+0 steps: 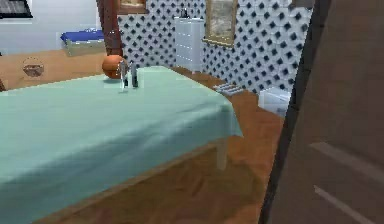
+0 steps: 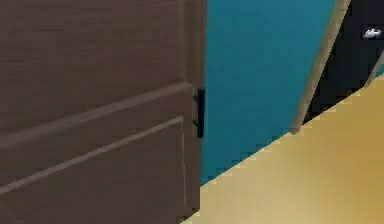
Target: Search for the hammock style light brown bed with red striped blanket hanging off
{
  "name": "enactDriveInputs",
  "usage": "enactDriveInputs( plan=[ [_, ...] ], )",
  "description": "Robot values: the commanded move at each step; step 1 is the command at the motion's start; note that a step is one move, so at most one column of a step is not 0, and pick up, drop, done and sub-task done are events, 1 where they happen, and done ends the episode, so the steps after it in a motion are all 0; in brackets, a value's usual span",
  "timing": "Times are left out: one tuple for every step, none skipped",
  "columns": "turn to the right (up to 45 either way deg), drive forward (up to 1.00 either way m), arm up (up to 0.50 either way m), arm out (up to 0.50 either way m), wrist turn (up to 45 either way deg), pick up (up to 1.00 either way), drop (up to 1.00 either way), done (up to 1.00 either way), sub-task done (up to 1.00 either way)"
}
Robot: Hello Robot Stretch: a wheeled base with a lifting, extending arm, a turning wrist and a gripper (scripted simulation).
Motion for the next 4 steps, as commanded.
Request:
enactDriveInputs(
  plan=[
    [0.0,0.65,0.00,0.00,0.0,0.00,0.00,0.00,0.00],
    [42.0,0.00,0.00,0.00,0.0,0.00,0.00,0.00,0.00],
    [0.0,1.00,0.00,0.00,0.0,0.00,0.00,0.00,0.00],
    [45.0,0.00,0.00,0.00,0.0,0.00,0.00,0.00,0.00]
  ],
)
